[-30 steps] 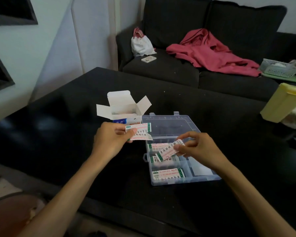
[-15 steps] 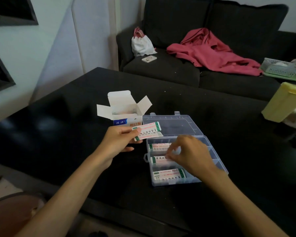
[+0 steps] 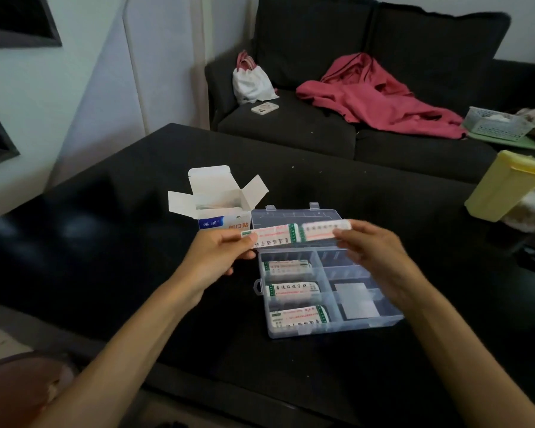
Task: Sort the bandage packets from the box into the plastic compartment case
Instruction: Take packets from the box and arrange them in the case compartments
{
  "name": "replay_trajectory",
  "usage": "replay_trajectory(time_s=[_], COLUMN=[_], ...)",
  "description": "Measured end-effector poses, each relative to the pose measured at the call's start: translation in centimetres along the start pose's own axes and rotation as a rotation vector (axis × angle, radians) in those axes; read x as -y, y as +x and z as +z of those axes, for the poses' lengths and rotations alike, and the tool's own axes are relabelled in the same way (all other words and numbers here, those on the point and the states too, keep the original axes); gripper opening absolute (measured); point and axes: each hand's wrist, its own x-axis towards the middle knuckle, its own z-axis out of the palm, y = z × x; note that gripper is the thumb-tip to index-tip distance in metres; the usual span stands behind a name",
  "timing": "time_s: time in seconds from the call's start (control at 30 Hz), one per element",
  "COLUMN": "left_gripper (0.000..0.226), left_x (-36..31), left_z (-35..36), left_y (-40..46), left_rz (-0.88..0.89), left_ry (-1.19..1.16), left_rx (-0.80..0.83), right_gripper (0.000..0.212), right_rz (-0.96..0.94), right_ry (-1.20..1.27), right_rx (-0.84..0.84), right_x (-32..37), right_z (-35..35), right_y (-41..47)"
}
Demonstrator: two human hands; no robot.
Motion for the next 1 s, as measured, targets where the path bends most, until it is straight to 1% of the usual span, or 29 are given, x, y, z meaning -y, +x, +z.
replay_trajectory(time_s=[0.03, 0.1, 0.17, 0.23, 0.27, 0.33, 0.37, 0.43, 0.5, 0.57, 0.6, 0.67, 0.73, 0.8, 0.9, 0.93, 1.0], left_gripper=[0.009, 0.009, 0.008, 0.009, 0.01, 0.012, 0.013, 0.02, 0.021, 0.022, 0.02, 0.018, 0.018, 0.015, 0.015, 0.015, 0.017], left_x=[0.0, -0.1, -0.3, -0.5, -0.5, -0.5, -0.5, -0.2, -0.1, -0.2, -0.1, 0.1, 0.3, 0.5, 0.9, 1.1, 1.5], left_z=[-0.2, -0.6, -0.5, -0.1, 0.2, 0.6, 0.7, 1.0, 1.5, 2.0, 2.3, 2.6, 2.6, 2.2, 1.5, 1.4, 1.6], left_y=[0.0, 0.0, -0.2, -0.3, -0.4, -0.6, -0.6, -0.5, -0.5, -0.6, -0.7, -0.7, -0.5, 0.0, 0.5, 0.6, 0.6], left_rz=[0.02, 0.044, 0.055, 0.058, 0.061, 0.067, 0.074, 0.064, 0.0, -0.039, -0.029, 0.021, 0.07, 0.13, 0.187, 0.184, 0.201], left_ry=[0.047, 0.13, 0.217, 0.276, 0.294, 0.301, 0.287, 0.206, 0.056, -0.047, -0.04, -0.005, 0.0, 0.047, 0.207, 0.269, 0.459], left_rx=[0.019, 0.103, 0.226, 0.33, 0.364, 0.389, 0.374, 0.298, 0.232, 0.26, 0.285, 0.276, 0.197, 0.142, 0.185, 0.21, 0.203], right_gripper=[0.011, 0.01, 0.017, 0.012, 0.007, 0.003, 0.008, 0.021, 0.032, 0.035, 0.034, 0.034, 0.032, 0.031, 0.042, 0.041, 0.029], right_rz=[-0.046, -0.128, -0.172, -0.177, -0.173, -0.157, -0.136, -0.09, -0.047, -0.03, -0.038, -0.077, -0.13, -0.208, -0.293, -0.29, -0.268], right_ry=[-0.023, -0.129, -0.348, -0.573, -0.633, -0.604, -0.539, -0.368, -0.128, 0.115, 0.204, 0.285, 0.233, 0.053, -0.203, -0.285, -0.472], right_rx=[0.02, 0.158, 0.357, 0.497, 0.522, 0.509, 0.481, 0.397, 0.292, 0.158, 0.092, 0.011, 0.006, 0.033, 0.156, 0.208, 0.293], right_x=[0.5, 1.6, 2.1, 1.8, 1.4, 0.8, 0.6, 0.3, 0.0, -0.8, -1.3, -2.0, -2.2, -1.8, -1.5, -1.5, -1.8], right_z=[-0.5, -0.8, -0.2, 1.2, 1.9, 2.9, 3.2, 2.9, 2.8, 3.3, 3.7, 4.5, 4.7, 4.0, 2.0, 1.5, 0.9], right_y=[-0.1, -0.8, -1.5, -2.0, -2.0, -2.0, -1.9, -1.6, -1.4, -1.2, -1.1, -1.1, -1.0, -0.7, -0.2, -0.1, -0.1])
